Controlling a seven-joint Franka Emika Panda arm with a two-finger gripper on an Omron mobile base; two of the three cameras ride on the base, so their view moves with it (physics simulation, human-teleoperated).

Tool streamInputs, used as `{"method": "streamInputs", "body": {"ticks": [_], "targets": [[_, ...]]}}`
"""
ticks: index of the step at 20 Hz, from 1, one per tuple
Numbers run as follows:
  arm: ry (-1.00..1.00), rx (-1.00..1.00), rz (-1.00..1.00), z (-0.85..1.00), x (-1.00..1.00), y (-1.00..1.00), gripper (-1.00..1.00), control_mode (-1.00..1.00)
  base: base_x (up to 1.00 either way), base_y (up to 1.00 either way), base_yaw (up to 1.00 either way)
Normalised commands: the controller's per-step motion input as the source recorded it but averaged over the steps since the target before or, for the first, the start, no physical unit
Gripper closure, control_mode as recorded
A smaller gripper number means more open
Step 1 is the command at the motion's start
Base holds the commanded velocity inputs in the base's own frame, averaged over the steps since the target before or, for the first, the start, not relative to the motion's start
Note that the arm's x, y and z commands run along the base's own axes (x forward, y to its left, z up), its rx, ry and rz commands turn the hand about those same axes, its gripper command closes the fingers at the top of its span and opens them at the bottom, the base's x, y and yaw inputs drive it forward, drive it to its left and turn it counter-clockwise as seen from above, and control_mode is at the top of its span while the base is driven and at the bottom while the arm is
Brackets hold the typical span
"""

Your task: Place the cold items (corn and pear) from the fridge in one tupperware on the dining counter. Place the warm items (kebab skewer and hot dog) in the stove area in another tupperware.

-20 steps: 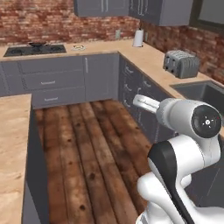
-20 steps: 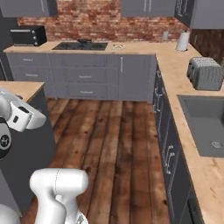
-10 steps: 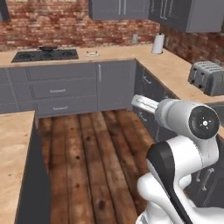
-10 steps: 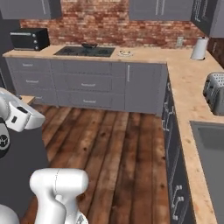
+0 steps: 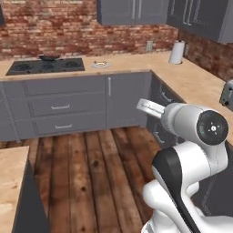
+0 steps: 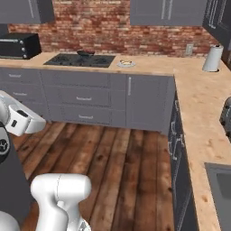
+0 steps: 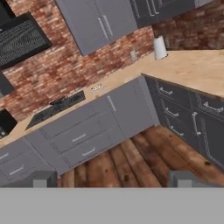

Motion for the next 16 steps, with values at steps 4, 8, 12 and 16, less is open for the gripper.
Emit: {"method": "streamInputs", "body": {"ticks": [4,8,12,16], "targets": [[0.00,0.00,0.00,0.00,0.00,0.00,-1.00,1.00,1.00,-0.03,0.00],[0.00,0.00,0.00,0.00,0.00,0.00,-1.00,1.00,1.00,-0.01,0.00],[0.00,0.00,0.00,0.00,0.00,0.00,-1.00,1.00,1.00,0.00,0.00],[0.00,0.00,0.00,0.00,0.00,0.00,-1.00,1.00,1.00,0.00,0.00]]}}
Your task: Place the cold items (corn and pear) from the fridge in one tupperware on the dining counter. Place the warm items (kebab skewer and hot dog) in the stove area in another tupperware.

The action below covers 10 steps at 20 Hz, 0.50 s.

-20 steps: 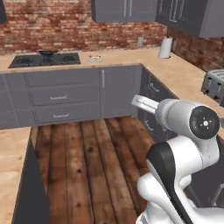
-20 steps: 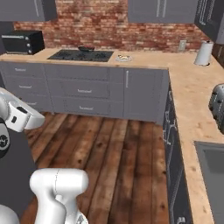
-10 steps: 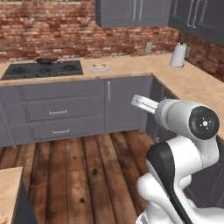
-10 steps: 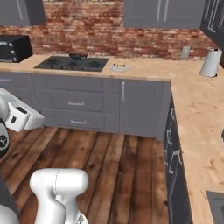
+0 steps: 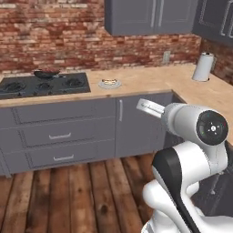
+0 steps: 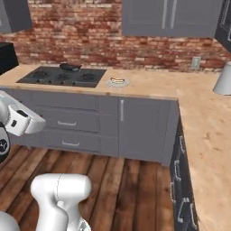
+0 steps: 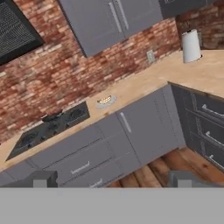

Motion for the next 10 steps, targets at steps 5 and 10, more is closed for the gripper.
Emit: {"method": "streamInputs", "body": {"ticks": [5,10], "targets": [[0.00,0.00,0.00,0.00,0.00,0.00,-1.00,1.00,1.00,0.07,0.00],[0.00,0.00,0.00,0.00,0.00,0.00,-1.00,1.00,1.00,0.26,0.00]]}}
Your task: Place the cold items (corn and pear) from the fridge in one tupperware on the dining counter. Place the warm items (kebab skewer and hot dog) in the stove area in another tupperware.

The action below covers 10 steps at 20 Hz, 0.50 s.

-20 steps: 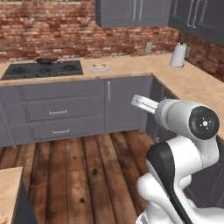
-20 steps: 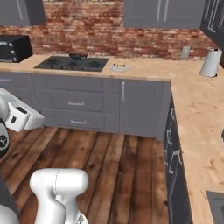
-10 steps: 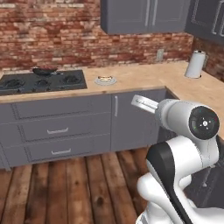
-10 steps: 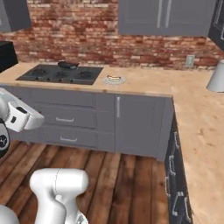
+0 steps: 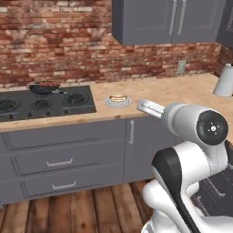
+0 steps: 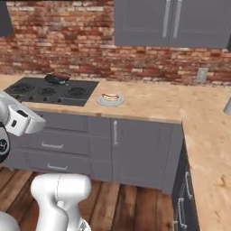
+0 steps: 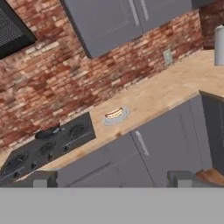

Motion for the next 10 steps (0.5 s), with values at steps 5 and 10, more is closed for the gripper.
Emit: {"method": "streamInputs", "body": {"ticks": [5,10], "targets": [[0.00,0.00,0.00,0.00,0.00,0.00,-1.00,1.00,1.00,0.40,0.00],[0.00,0.00,0.00,0.00,0.00,0.00,-1.00,1.00,1.00,0.54,0.00]]}}
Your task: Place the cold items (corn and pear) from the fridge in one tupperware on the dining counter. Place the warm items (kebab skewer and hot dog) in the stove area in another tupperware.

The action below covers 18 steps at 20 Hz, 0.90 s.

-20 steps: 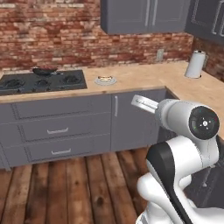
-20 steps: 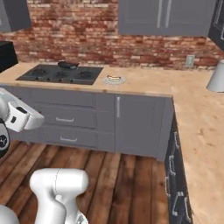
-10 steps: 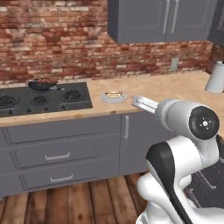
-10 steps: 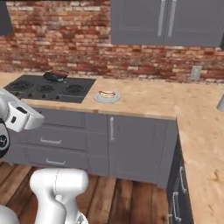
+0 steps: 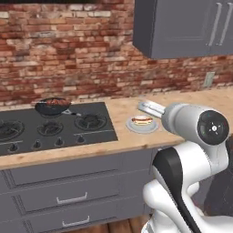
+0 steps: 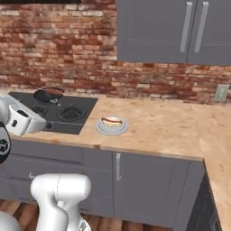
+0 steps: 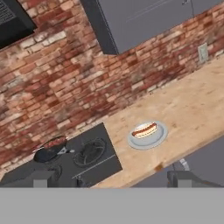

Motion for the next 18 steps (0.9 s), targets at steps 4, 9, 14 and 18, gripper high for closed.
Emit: {"method": "streamInputs", "body": {"ticks": [4,9,14,18], "targets": [[0.00,0.00,0.00,0.00,0.00,0.00,-1.00,1.00,1.00,0.52,0.00],[0.00,0.00,0.00,0.00,0.00,0.00,-1.00,1.00,0.51,0.28,0.00],[0.85,0.00,-0.57,-0.42,0.02,-0.36,-1.00,-1.00,0.00,0.00,0.00],[0.94,0.00,-0.42,-0.32,0.00,-0.68,-1.00,-1.00,0.00,0.00,0.00]]}}
